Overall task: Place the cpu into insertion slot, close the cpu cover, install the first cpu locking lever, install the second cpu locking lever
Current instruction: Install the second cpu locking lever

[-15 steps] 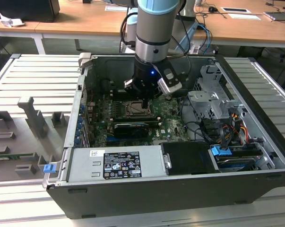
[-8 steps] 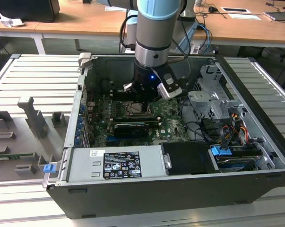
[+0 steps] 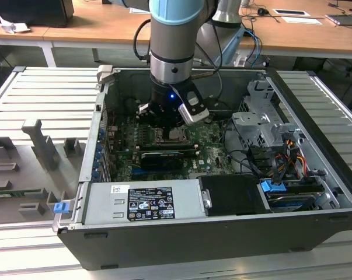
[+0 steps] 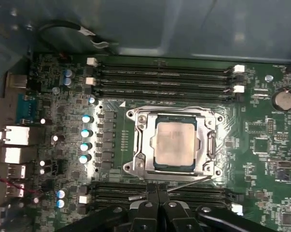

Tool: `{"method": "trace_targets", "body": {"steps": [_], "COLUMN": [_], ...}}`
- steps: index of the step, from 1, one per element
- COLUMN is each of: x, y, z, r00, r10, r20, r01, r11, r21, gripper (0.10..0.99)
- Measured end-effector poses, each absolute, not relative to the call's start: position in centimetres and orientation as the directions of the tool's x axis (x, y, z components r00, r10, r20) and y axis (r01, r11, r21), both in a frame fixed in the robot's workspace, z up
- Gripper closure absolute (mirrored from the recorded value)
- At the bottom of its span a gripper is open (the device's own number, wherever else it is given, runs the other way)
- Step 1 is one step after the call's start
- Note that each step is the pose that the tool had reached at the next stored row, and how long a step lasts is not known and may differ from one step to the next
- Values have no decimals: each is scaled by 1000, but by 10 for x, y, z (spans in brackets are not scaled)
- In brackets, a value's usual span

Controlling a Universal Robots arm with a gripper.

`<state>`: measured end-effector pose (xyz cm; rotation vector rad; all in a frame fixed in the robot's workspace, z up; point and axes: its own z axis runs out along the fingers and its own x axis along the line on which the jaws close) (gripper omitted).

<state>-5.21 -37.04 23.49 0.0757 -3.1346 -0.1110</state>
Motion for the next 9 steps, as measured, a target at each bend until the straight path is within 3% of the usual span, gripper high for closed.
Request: {"method": "trace_targets", "body": {"steps": [4,9], "x": [-54,-58], "y": [-371,-377], "z": [220,218], "r00": [-999,-999], "r10": [-52,-52], "r20": [2,0], "r01": [-52,-52], "r11": [996,991], "r21": [73,121], "gripper": [980,980]}}
